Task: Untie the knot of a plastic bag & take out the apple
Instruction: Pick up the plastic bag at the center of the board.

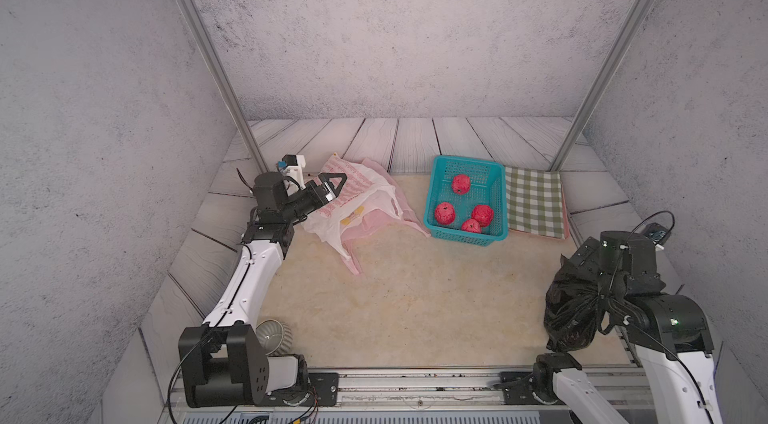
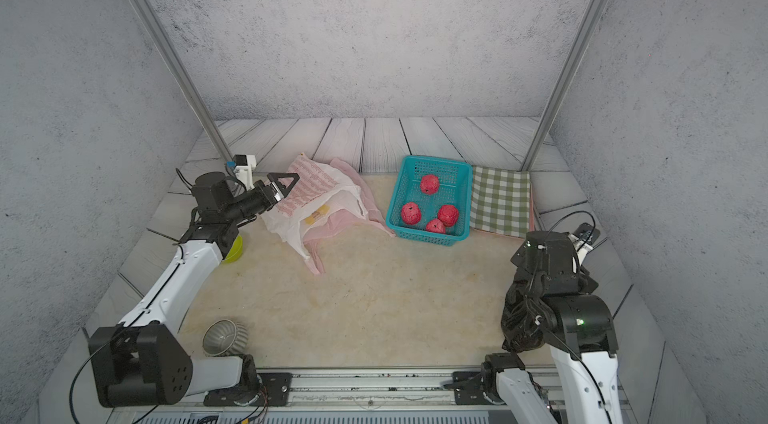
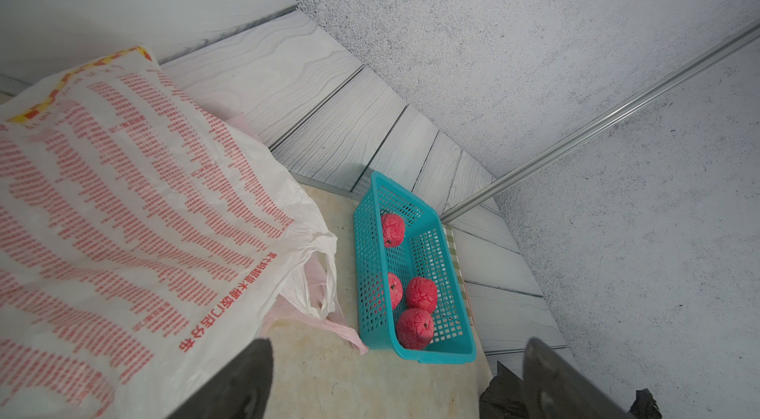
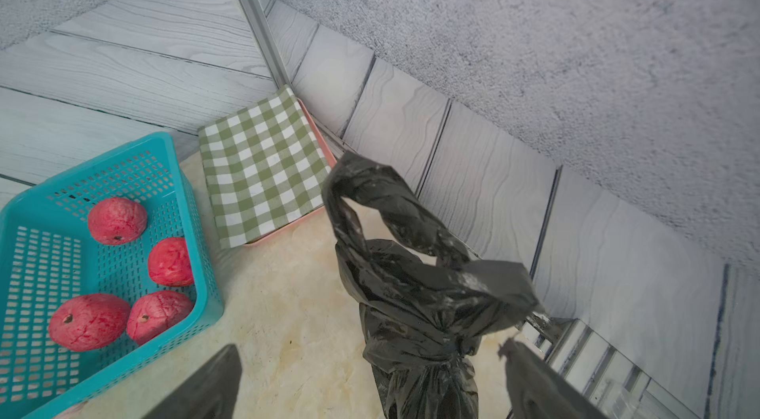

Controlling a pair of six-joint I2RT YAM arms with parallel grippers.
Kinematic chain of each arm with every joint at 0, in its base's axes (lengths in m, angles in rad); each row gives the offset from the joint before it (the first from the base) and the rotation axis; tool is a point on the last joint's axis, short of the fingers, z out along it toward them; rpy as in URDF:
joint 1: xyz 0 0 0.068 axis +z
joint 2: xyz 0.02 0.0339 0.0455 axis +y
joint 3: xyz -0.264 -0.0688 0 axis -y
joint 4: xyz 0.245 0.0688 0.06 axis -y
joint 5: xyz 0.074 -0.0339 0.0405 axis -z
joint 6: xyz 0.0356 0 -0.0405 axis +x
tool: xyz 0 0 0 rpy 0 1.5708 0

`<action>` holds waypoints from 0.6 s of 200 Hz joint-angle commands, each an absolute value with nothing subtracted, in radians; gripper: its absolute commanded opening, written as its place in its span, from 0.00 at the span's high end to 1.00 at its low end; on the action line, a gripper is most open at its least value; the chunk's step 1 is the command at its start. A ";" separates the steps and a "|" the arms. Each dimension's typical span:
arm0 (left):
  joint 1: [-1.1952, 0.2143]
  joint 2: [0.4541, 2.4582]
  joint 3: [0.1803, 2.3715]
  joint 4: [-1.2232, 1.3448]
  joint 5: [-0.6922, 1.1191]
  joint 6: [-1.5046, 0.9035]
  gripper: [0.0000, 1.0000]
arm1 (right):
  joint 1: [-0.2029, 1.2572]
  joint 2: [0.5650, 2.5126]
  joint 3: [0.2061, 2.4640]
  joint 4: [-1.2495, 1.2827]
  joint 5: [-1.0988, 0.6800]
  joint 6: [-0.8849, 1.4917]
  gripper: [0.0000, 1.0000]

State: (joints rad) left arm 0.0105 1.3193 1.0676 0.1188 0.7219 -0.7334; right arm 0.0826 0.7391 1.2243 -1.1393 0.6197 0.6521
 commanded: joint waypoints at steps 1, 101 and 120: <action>0.020 1.328 1.085 0.156 0.739 -0.740 0.04 | 0.074 0.718 1.207 -1.117 0.688 0.690 0.00; 0.020 1.335 1.077 0.168 0.744 -0.752 0.05 | 0.069 0.668 1.131 -0.977 0.961 0.569 0.01; 0.020 1.336 1.076 0.169 0.744 -0.756 0.05 | 0.051 0.681 1.056 -0.935 0.929 0.565 0.01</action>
State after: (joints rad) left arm 0.0116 1.3296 1.0676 0.1368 0.7296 -0.7498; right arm 0.0692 0.6674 1.1339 -0.9794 0.9264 0.5816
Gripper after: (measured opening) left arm 0.954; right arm 0.988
